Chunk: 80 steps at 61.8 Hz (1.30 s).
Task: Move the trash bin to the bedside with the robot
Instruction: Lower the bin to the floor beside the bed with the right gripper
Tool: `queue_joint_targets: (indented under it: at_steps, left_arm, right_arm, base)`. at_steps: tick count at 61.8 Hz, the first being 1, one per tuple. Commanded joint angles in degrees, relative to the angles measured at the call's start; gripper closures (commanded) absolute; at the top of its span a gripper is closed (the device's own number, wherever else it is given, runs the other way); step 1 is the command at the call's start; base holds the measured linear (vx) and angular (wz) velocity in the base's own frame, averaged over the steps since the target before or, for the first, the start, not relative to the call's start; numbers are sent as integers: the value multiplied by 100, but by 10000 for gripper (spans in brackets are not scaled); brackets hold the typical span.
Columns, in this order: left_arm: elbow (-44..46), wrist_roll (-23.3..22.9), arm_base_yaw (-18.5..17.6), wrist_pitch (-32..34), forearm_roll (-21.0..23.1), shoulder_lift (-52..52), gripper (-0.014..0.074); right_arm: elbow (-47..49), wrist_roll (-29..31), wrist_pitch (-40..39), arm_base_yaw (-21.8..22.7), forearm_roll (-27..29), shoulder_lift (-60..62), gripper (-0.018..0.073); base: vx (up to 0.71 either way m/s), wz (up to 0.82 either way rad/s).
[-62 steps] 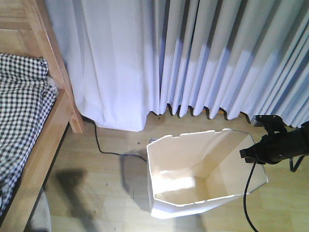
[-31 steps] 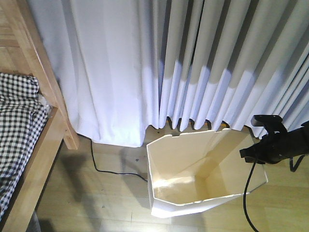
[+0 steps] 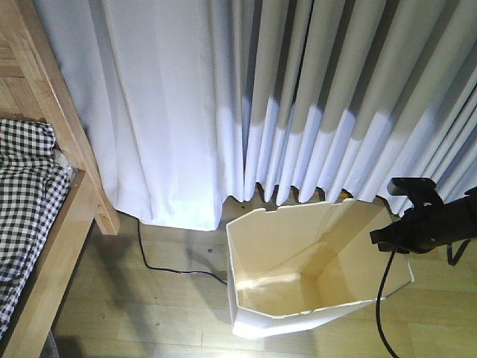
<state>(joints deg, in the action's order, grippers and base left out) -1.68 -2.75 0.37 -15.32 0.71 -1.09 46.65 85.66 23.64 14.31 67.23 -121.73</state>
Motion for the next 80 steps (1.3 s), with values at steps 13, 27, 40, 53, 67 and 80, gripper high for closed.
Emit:
queue_joint_targets:
  at_steps: [13,27,40,53,67,80]
  left_arm:
    - [-165,-45,-14,423,25,-57,602]
    - [-165,-45,-14,423,25,-57,602]
    - [-165,-45,-14,423,25,-57,602]
    - [-165,-45,-14,423,25,-57,602]
    - [-165,-45,-14,423,25,-57,602]
    - [-165,-45,-14,423,25,-57,602]
  right_arm:
    - [82,-110,884,26,340,378,566]
    - [217,36,369,26,1018,257,566]
    - [866,-124,397,26,1025,-425,566]
    - [1684,-639,422,26,1019,-1383,566]
    - [2619,-854,674,26,1024,-2513,566]
    - [3358,-974,822,26,1024,-3347,566]
  base:
    - [0,0]
    - [0,0]
    - [0,0]
    - [0,0]
    - [0,0]
    - [0,0]
